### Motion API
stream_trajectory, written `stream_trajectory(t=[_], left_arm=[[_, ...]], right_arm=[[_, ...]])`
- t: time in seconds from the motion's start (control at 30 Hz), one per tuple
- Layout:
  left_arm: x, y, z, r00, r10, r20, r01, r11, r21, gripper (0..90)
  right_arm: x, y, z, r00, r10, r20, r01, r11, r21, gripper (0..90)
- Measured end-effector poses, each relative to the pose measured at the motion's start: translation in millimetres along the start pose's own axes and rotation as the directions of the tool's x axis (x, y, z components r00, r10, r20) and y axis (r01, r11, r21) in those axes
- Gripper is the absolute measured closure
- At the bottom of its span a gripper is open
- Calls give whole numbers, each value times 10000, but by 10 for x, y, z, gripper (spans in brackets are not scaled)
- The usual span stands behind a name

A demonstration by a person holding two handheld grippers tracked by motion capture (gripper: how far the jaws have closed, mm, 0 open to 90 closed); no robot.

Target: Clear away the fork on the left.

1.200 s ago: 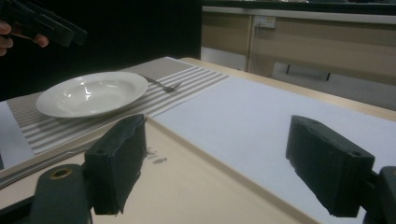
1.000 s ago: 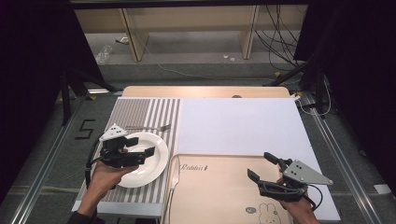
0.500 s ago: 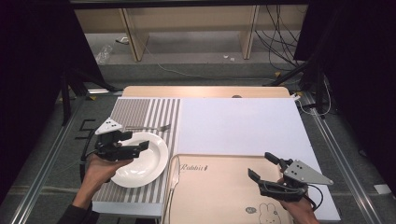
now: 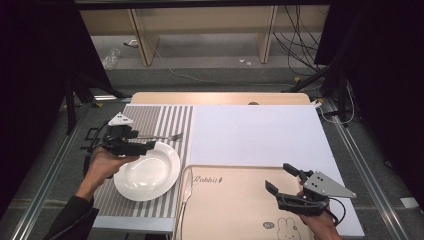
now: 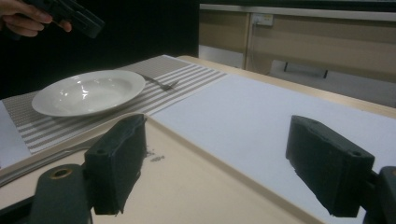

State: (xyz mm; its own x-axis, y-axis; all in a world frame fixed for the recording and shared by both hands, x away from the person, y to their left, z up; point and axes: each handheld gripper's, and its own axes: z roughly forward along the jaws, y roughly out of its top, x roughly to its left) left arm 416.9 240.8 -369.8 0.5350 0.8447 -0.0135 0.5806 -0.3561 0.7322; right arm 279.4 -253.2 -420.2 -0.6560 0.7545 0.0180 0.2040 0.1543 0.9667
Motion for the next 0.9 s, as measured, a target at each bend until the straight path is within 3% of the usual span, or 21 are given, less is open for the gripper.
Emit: stream_trajectory(t=[0.2,0.57,0.7,0.9], left_arm=[[125,85,180,9980,433,-462,-405,9974,602,231],[241,204,442,9961,675,-572,-605,9915,1153,233],[286,246,531,9930,942,-708,-828,9853,1493,235],[357,297,623,9914,993,-858,-836,9817,1709,235]], right_arm=[[2,1,-1,10000,-37,-32,38,10000,69,211],[8,0,3,10000,-6,-78,6,10000,61,211],[5,0,4,10000,3,-80,-2,10000,80,211],[4,0,3,10000,18,-69,-17,10000,17,211]])
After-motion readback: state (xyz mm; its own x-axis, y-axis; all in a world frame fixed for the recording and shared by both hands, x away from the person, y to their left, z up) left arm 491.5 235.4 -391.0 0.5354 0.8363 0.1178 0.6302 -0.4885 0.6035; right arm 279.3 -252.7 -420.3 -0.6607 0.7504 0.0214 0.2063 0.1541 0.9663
